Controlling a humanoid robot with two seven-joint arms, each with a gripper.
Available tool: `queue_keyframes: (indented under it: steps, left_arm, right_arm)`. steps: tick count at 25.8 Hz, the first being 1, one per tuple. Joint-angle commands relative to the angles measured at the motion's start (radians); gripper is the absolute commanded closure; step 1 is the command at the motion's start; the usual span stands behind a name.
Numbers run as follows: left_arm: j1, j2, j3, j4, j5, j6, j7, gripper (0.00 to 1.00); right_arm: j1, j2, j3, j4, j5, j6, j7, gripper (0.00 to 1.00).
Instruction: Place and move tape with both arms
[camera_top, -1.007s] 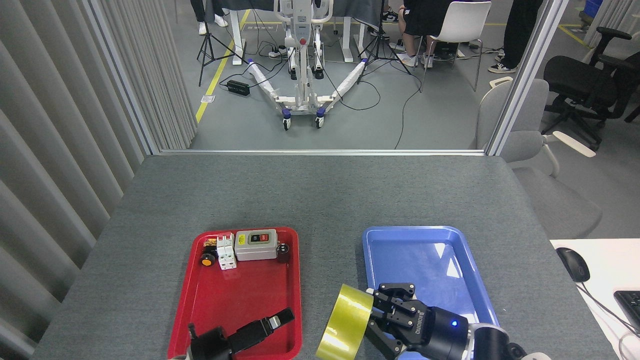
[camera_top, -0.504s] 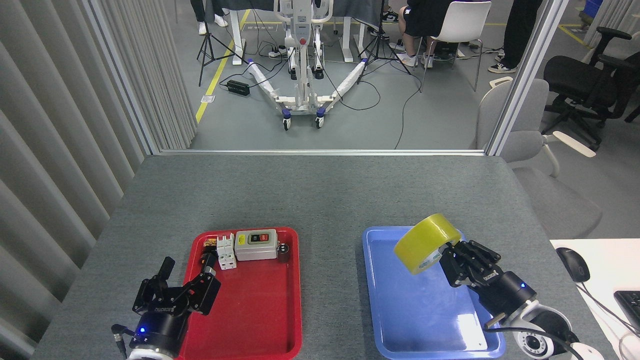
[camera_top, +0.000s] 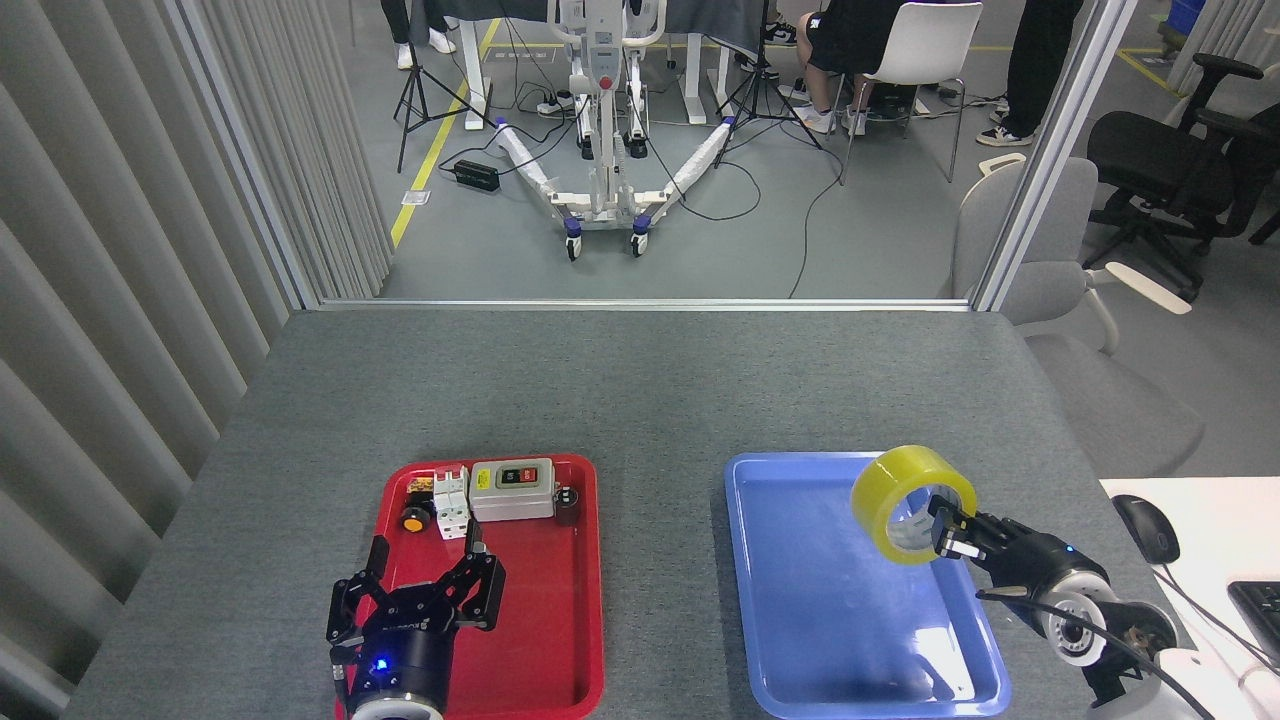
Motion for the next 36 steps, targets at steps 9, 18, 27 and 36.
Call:
queue_keyframes:
  steps: [9,18,27,36]
  left_arm:
    - [0.017,0.08,-0.002,0.04,-0.033,-0.086,0.14,0.0]
    - [-0.047,0.092,0.0,0.14,-0.033,-0.085,0.141,0.0]
    - [-0.063,0.08,-0.003,0.158,-0.028,-0.085,0.143,0.0]
    - [-0.069,0.081,-0.002,0.174,-0.027,-0.085,0.155,0.0]
  right_arm:
    - [-0.164,-0.117,0.338,0.086,-0.247,0.34,0.208,0.83]
    - [-0.282,-0.034,0.372,0.306,-0.237,0.343,0.213,0.81]
    - [-0.299,-0.005,0.377,0.378,-0.231,0.283,0.204,0.74]
    - [-0.302,0.008,0.375,0.41,-0.2,0.249,0.196,0.69]
